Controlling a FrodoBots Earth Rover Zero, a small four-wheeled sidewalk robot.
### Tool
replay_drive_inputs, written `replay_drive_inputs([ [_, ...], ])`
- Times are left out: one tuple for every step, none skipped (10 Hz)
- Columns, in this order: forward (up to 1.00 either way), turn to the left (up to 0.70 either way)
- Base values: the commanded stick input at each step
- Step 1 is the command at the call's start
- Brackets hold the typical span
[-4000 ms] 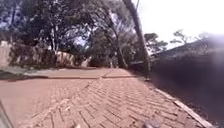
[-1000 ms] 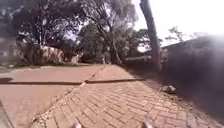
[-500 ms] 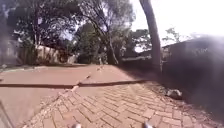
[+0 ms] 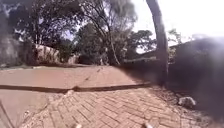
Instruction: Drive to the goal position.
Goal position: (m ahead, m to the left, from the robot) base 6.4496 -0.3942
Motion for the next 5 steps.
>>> replay_drive_inputs([
  [0.7,0.0],
  [0.7,0.0],
  [0.7,0.0],
  [0.7,0.0],
  [0.7,0.0],
])
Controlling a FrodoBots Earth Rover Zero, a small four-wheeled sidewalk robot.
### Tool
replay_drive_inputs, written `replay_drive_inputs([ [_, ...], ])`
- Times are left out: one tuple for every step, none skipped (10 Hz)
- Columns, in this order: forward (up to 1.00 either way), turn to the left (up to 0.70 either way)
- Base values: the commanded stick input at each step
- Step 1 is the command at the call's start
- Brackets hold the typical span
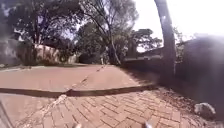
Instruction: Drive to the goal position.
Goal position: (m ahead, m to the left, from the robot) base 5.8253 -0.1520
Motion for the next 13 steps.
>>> replay_drive_inputs([
  [0.7,0.0],
  [0.7,0.0],
  [0.7,0.0],
  [0.7,0.0],
  [0.7,0.0],
  [0.7,0.0],
  [0.7,0.0],
  [0.7,0.0],
  [0.7,0.0],
  [0.7,0.0],
  [0.7,0.0],
  [0.7,0.0],
  [0.7,0.0],
])
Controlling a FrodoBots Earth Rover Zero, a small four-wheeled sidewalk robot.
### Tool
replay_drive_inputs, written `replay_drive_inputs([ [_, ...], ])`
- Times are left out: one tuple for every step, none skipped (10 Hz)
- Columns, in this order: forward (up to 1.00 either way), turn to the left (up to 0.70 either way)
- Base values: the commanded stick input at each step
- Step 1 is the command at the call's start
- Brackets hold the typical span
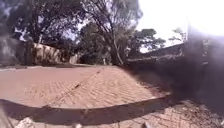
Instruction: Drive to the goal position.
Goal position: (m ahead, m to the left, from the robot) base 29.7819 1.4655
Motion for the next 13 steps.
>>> replay_drive_inputs([
  [0.7,0.0],
  [0.7,0.0],
  [0.7,0.0],
  [0.7,0.0],
  [0.7,0.0],
  [0.7,0.0],
  [0.7,0.0],
  [0.7,0.0],
  [0.7,0.0],
  [0.7,-0.18],
  [0.7,-0.32],
  [0.7,-0.29],
  [0.7,0.0],
])
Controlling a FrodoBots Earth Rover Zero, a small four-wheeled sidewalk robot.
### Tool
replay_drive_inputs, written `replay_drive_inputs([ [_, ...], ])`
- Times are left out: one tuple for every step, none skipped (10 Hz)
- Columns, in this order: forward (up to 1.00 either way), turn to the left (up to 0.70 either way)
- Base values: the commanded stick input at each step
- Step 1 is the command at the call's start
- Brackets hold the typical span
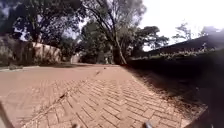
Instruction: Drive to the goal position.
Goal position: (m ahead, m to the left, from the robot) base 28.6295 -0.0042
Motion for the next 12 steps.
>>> replay_drive_inputs([
  [0.7,0.0],
  [0.7,0.0],
  [0.7,0.0],
  [0.7,0.0],
  [0.7,0.0],
  [0.7,0.0],
  [0.7,0.0],
  [0.7,0.0],
  [0.7,0.0],
  [0.7,0.0],
  [0.7,0.0],
  [0.7,0.0],
])
